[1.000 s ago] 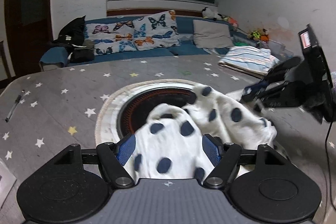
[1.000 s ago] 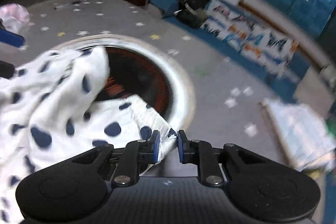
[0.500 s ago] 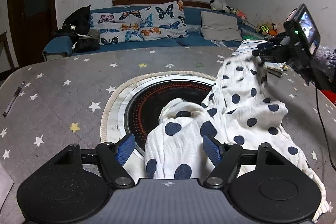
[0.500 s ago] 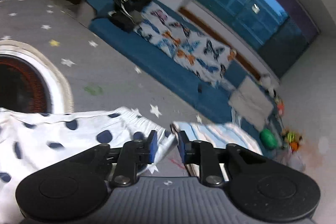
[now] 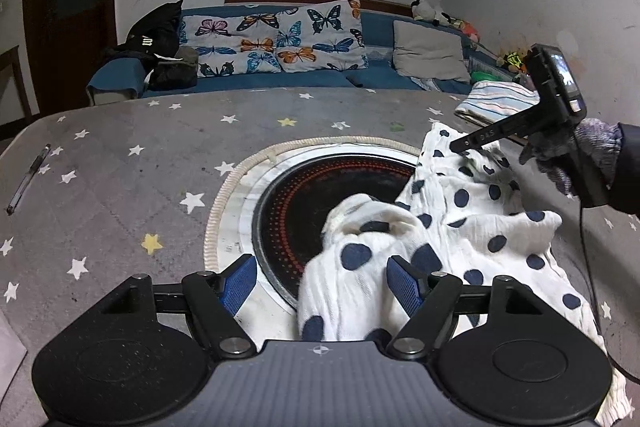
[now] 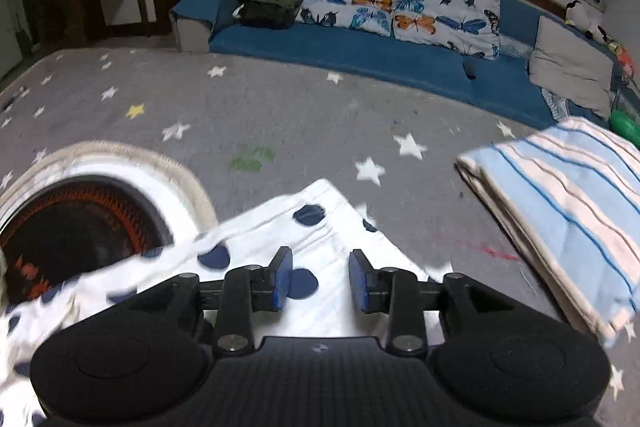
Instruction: Fold clothes
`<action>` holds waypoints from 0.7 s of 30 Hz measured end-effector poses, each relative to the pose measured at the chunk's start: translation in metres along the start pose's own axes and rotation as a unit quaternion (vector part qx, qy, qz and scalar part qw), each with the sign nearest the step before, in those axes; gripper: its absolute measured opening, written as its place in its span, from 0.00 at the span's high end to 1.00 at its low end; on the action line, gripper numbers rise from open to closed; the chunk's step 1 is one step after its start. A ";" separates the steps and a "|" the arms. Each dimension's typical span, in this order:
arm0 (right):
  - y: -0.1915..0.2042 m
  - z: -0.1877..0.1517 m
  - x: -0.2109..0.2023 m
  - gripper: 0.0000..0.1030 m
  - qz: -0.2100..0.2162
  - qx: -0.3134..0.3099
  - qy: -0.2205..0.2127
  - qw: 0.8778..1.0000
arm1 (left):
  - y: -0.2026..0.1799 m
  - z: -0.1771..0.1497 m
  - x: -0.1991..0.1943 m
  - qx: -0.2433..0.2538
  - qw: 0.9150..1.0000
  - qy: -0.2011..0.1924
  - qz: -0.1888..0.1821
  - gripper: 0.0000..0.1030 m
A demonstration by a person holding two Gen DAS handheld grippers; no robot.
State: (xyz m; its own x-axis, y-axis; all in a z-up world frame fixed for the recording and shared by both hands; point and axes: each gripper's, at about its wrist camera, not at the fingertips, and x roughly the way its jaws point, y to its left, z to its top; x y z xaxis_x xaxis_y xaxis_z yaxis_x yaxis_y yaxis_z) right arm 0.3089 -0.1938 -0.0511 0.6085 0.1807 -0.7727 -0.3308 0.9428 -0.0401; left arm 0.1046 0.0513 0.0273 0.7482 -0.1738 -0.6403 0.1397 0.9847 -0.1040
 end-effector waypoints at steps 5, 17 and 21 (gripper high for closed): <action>-0.004 0.022 0.019 0.59 0.000 0.028 -0.016 1.000 | 0.010 0.006 0.010 -0.027 0.999 0.011 -0.017 0.29; 0.025 0.029 -0.009 0.37 0.035 -0.027 -0.022 0.999 | 0.012 0.008 0.035 -0.044 0.996 0.046 -0.067 0.46; 0.041 0.008 -0.040 0.34 0.067 -0.034 -0.017 0.997 | 0.012 0.005 0.033 -0.055 0.994 0.047 -0.082 0.85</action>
State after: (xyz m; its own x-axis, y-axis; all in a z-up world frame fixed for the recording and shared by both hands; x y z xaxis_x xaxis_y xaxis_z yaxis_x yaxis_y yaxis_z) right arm 0.2768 -0.1603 -0.0174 0.5794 0.3142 -0.7520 -0.4584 0.8885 0.0180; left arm 0.1348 0.0577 0.0086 0.6573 -0.3356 -0.6748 0.1792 0.9393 -0.2926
